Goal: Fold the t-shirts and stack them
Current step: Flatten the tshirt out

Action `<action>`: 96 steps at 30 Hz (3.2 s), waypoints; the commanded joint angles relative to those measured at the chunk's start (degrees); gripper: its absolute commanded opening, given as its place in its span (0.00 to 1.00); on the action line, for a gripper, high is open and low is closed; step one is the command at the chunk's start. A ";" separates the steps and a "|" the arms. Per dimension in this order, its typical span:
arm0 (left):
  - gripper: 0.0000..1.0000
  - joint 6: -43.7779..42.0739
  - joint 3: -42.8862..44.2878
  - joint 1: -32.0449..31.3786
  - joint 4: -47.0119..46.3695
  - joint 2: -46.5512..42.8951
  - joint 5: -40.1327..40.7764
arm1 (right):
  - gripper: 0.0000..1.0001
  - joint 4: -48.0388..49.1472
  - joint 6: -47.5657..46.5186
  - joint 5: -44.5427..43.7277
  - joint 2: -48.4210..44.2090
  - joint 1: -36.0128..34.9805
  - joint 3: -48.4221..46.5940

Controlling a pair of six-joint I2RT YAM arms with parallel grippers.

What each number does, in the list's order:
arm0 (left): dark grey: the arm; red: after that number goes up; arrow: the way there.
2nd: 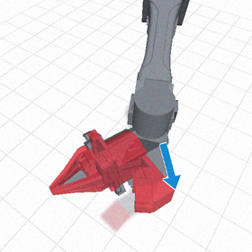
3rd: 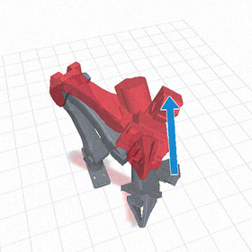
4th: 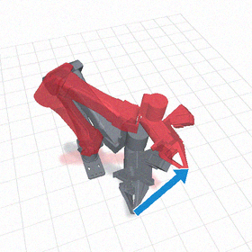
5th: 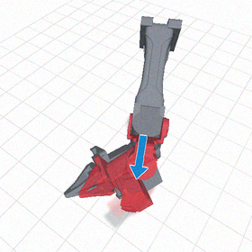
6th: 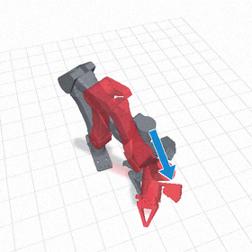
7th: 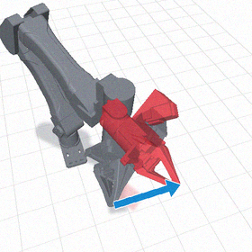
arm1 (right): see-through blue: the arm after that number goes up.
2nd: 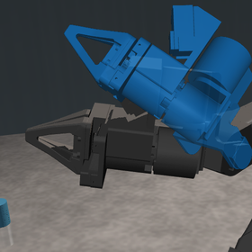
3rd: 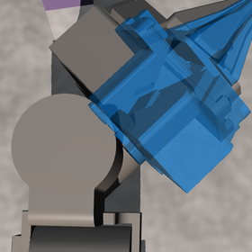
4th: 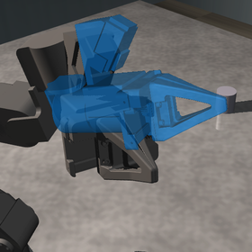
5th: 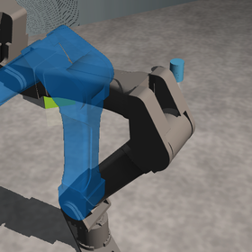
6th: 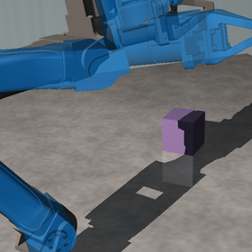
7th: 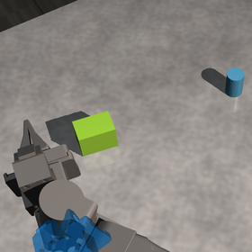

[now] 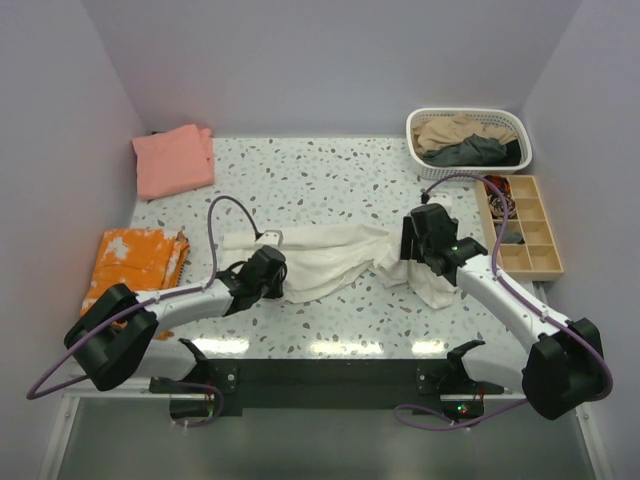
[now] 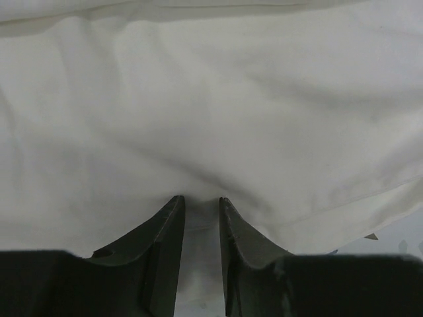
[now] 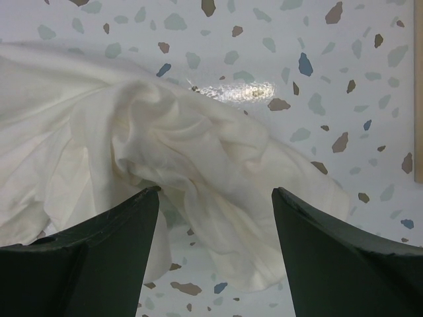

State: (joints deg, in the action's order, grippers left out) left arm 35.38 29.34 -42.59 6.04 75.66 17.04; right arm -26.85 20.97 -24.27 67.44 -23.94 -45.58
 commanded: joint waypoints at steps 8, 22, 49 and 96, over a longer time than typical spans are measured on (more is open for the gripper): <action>0.00 0.49 2.73 -0.57 -1.14 3.63 0.71 | 0.74 0.75 -0.84 -1.04 -1.34 0.57 -0.03; 0.00 -4.53 17.94 -0.57 19.88 -12.20 6.95 | 0.73 -0.40 -0.67 -1.66 -2.66 0.92 -0.12; 0.00 -16.74 42.54 20.88 11.54 -5.88 8.10 | 0.76 7.60 0.03 6.95 7.35 6.19 -2.05; 0.44 -14.37 16.98 21.14 -10.87 13.64 5.02 | 0.77 2.95 -2.95 8.28 -1.17 6.28 -0.74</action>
State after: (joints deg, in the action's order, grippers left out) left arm 23.31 46.13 -21.50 1.04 88.05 19.73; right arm -23.29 18.57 -14.31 66.39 -17.93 -45.04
